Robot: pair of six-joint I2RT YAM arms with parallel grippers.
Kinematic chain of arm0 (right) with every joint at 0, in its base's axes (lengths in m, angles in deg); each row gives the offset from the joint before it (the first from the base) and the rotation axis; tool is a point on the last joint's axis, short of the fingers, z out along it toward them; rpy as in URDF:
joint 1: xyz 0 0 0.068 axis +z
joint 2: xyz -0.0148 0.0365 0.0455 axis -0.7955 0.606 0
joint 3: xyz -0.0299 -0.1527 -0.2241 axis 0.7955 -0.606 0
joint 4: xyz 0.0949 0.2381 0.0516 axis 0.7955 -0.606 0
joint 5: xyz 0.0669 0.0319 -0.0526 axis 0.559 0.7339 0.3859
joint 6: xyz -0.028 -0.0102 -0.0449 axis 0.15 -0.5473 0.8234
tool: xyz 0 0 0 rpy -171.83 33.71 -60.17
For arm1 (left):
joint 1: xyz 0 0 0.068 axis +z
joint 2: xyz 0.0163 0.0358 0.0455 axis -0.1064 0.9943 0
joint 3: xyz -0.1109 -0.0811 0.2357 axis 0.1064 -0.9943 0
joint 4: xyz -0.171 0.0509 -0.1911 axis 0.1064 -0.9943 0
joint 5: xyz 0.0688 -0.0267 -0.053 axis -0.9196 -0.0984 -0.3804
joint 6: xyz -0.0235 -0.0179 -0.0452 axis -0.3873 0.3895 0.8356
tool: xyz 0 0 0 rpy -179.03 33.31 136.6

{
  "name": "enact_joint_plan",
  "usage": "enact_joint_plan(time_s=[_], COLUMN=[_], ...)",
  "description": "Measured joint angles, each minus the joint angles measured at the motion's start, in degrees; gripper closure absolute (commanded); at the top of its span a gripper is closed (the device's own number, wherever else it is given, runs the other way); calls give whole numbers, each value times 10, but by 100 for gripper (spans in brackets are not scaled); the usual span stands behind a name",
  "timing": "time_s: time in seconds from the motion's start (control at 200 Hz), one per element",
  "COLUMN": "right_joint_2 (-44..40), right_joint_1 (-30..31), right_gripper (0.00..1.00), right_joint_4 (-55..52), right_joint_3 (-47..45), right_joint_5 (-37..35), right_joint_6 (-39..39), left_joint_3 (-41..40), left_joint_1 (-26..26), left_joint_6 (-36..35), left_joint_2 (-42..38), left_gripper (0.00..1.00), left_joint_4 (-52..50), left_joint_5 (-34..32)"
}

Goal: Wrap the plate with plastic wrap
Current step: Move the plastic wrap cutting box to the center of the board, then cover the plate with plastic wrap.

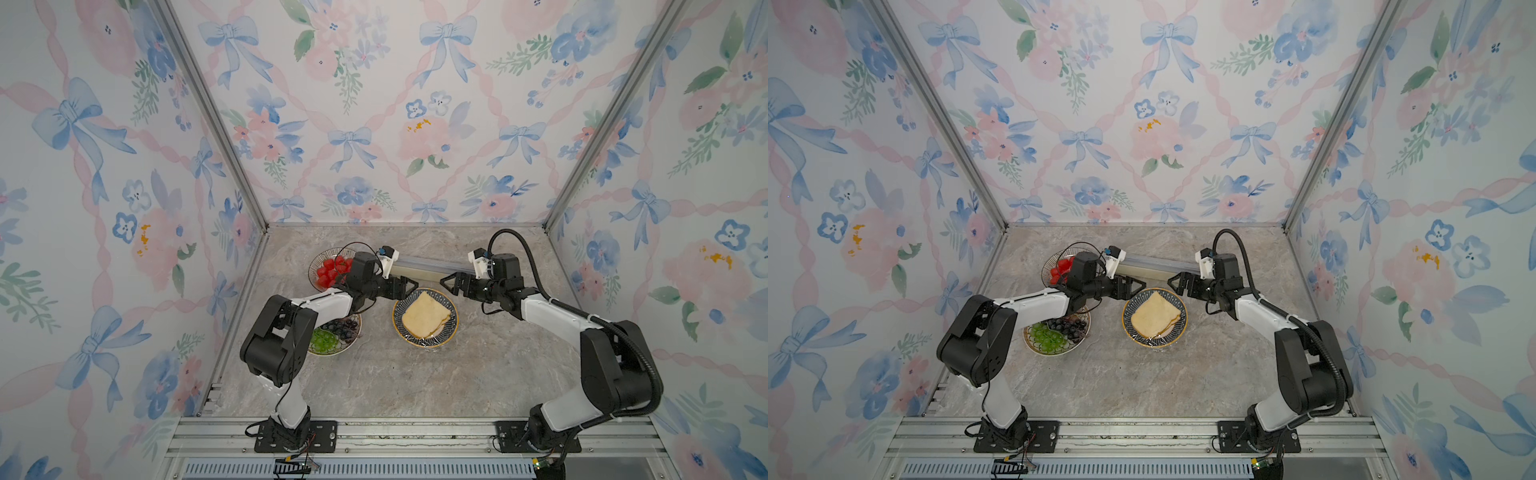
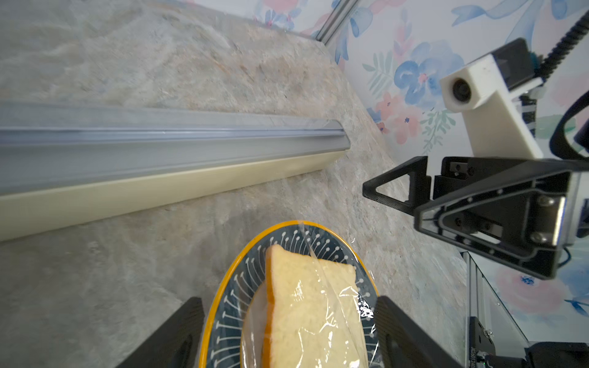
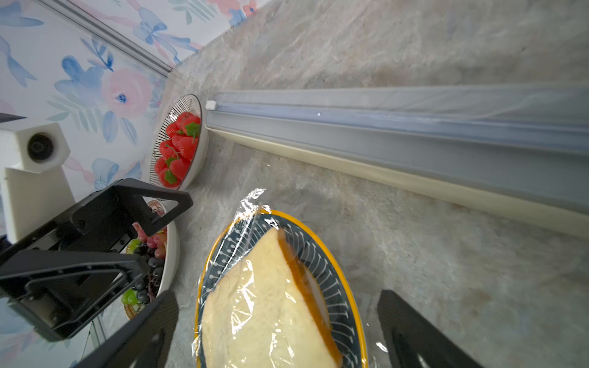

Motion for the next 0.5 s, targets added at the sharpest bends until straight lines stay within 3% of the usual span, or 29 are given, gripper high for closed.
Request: enact_joint_plan(time_s=[0.205,0.5], right_joint_2=[70,92], right_joint_1=[3,12], right_gripper=[0,1], right_joint_4=[0,-1], right_joint_3=[10,10], right_joint_5=[2,14], right_joint_6=[0,0], left_joint_3=[9,1], left_joint_1=[3,4], left_joint_6=[-12,-17], left_joint_2=[49,76], left_gripper=[14,14], left_joint_4=[-2,-1], left_joint_5=[2,18])
